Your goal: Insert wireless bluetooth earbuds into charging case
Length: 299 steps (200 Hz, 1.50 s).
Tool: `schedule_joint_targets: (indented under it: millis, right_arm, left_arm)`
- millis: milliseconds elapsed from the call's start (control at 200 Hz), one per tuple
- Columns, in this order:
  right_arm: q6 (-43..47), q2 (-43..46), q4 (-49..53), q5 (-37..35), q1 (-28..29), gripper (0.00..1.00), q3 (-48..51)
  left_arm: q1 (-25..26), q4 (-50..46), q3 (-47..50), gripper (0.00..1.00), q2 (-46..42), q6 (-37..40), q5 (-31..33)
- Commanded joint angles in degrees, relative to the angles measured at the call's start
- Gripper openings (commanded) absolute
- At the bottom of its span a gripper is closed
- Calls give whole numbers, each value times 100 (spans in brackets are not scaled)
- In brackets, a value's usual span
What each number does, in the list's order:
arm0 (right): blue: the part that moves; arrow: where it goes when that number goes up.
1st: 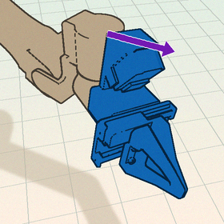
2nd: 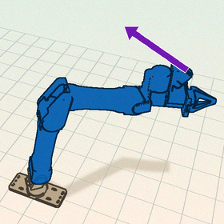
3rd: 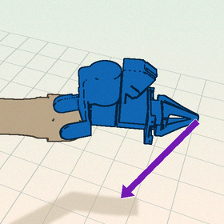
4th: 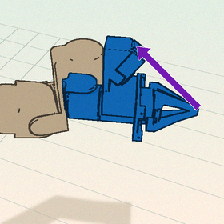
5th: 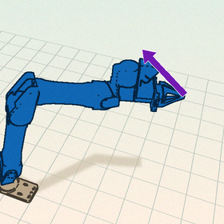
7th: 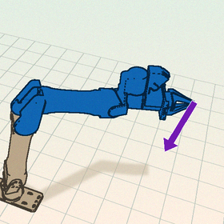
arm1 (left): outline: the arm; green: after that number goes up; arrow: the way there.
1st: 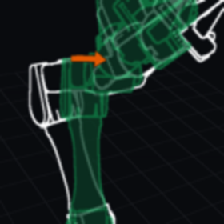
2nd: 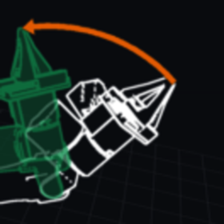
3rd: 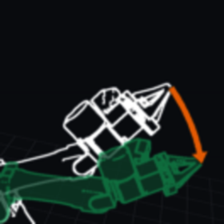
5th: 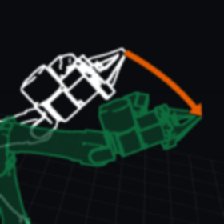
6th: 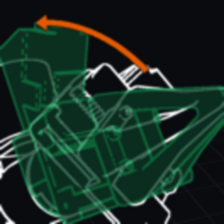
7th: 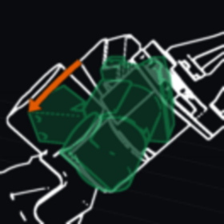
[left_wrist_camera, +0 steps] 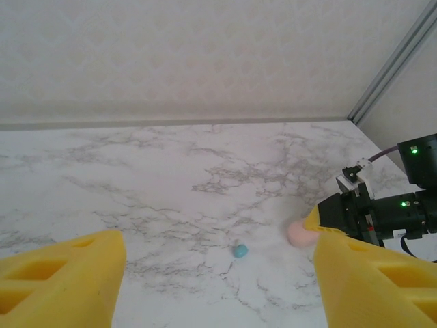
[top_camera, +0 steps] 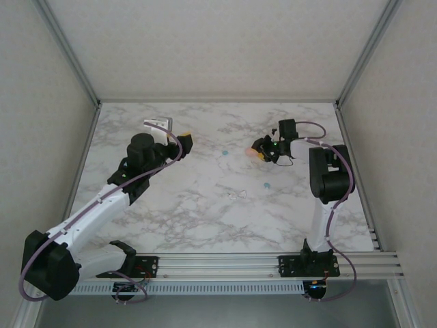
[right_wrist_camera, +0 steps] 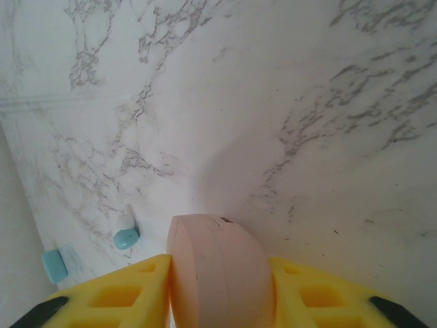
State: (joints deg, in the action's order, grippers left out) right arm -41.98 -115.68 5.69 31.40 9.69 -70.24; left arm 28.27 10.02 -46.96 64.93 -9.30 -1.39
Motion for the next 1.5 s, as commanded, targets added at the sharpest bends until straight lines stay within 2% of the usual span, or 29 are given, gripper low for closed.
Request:
schedule_joint_targets:
  millis: [0,400,576,681,851,1046,1246,1492]
  right_arm:
    - [408,92,632,-489,33,40,-105]
    - [1245,272,1702,-1284,28,53,-555]
    - [1488,776,1912,-1486,39,60,-516]
    - [1594,1303,1902,-1505,33,65,-363]
    - [1672,1964,2009,-1317,72,66,-212]
    - [1568,2533,2116,-1138,101,67,65]
    - [1563,3077,2377,-1293,102,67,295]
    - [1534,3399,2634,-1251,100,67,309]
  left_arm:
    - [-59,-210,-216,73,-49,-98,21]
    - [-120,-982,-211,78,-317,-377,683]
    - [-324,-2262,-598,78,33,-753,1483]
    - [-743,-3199,-908,78,474,-1254,1912]
    - [-1761,-3933,-1206,82,1325,-1867,1532]
    - [-2522,-4258,-1603,83,2356,-2026,1390]
    - [-2780,-4406,-2051,83,3252,-1657,832]
    - [-2974,-4355,-2305,75,3887,-1581,727]
